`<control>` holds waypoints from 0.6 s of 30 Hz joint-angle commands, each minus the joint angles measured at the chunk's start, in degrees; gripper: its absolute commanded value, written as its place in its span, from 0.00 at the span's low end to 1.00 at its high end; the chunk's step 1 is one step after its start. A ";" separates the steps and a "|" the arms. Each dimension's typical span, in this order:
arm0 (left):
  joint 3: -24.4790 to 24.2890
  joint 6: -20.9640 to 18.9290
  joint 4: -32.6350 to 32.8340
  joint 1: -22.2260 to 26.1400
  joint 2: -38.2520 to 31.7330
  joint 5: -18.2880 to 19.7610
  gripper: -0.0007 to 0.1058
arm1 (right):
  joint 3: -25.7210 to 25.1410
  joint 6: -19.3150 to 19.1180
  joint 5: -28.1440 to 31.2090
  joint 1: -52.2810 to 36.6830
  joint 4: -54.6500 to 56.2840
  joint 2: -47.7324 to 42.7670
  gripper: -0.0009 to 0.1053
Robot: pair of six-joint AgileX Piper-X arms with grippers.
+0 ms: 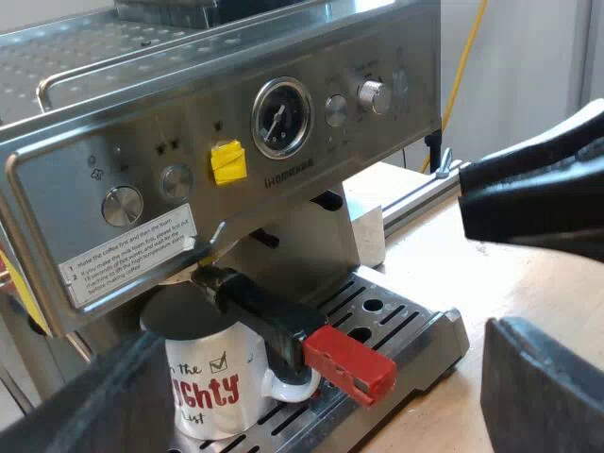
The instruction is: Place mug into machine
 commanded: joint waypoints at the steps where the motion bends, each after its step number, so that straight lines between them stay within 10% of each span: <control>1: -0.33 -0.55 -0.56 -0.20 -0.36 -0.04 0.65 | -0.81 -0.09 0.27 0.17 -0.43 -0.41 0.05; 18: -0.33 -0.55 -0.56 -0.20 -0.36 0.98 0.65 | -6.13 4.60 3.35 3.52 -0.63 4.67 0.01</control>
